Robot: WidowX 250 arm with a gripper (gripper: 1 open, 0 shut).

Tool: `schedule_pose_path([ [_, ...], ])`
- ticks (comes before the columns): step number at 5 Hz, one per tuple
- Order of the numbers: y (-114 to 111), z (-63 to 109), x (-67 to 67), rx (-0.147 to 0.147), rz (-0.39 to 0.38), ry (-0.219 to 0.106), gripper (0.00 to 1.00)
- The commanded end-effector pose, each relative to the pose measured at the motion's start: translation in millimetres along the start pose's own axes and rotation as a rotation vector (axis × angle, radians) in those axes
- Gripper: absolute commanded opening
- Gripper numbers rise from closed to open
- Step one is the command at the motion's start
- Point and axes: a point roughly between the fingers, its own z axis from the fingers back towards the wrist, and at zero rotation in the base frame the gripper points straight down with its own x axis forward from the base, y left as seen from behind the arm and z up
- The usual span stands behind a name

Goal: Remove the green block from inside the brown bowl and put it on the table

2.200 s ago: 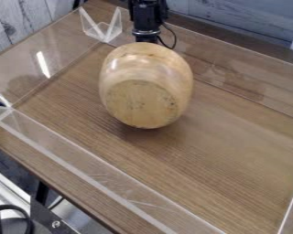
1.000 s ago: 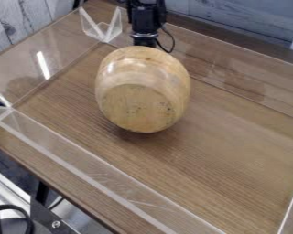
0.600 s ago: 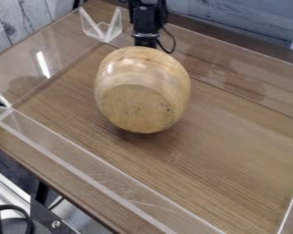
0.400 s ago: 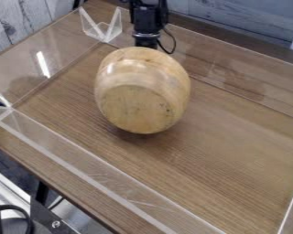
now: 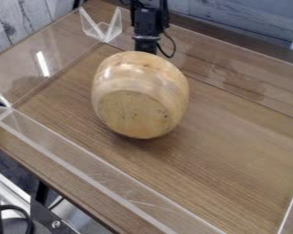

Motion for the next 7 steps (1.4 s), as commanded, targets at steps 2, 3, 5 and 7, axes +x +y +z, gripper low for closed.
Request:
schedule_pose_path([
  [2,1.1,4.2,2.7,0.018,0.001,0.005,0.0],
  [3,2.1,5.4,4.3,0.021,0.007,0.014,0.0],
  [5,6.5,8.1,7.5,0.023,0.025,0.031,0.0],
  [7,8.8,10.3,11.0,0.031,0.04,0.049,0.0],
])
